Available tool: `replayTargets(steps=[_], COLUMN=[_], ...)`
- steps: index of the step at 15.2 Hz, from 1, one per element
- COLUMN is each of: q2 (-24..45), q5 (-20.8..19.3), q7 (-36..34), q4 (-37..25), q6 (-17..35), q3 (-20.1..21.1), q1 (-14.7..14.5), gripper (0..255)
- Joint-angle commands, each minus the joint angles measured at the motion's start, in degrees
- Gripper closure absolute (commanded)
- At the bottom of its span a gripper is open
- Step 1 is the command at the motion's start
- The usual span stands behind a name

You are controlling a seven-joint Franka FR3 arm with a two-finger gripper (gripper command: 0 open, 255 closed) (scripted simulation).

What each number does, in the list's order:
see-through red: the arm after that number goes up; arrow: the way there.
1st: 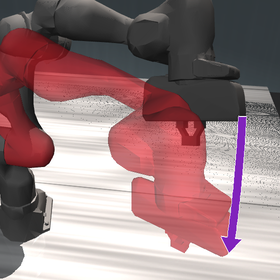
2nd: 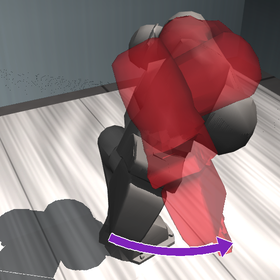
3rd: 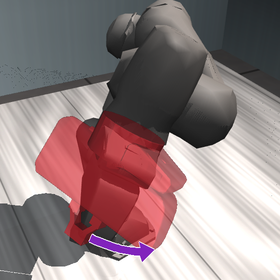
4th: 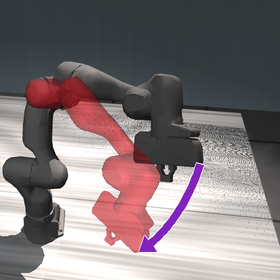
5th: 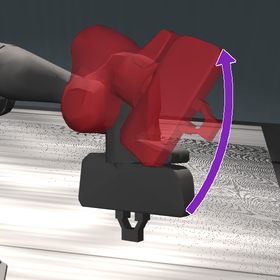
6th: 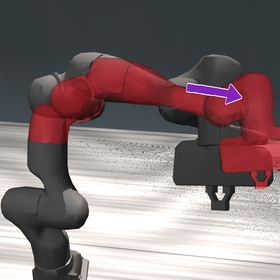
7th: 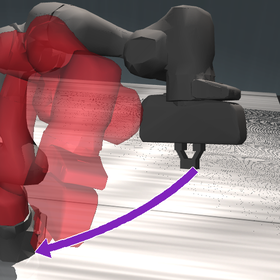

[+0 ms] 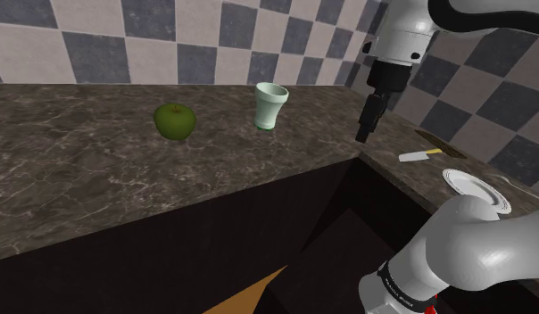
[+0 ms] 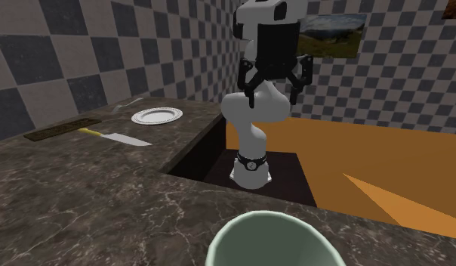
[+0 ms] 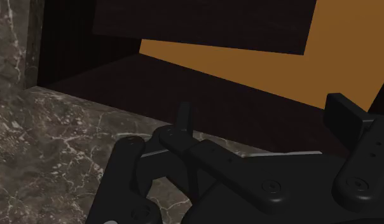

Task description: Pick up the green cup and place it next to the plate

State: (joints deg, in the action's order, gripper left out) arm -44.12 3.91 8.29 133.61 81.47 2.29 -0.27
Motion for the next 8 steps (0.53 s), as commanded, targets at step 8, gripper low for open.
replayTargets(steps=[8], q2=[14.75], q5=[-0.08], q7=[2.16], q4=[-8.89], q6=[6.87], q3=[-2.39], q1=[1.07], gripper=[0])
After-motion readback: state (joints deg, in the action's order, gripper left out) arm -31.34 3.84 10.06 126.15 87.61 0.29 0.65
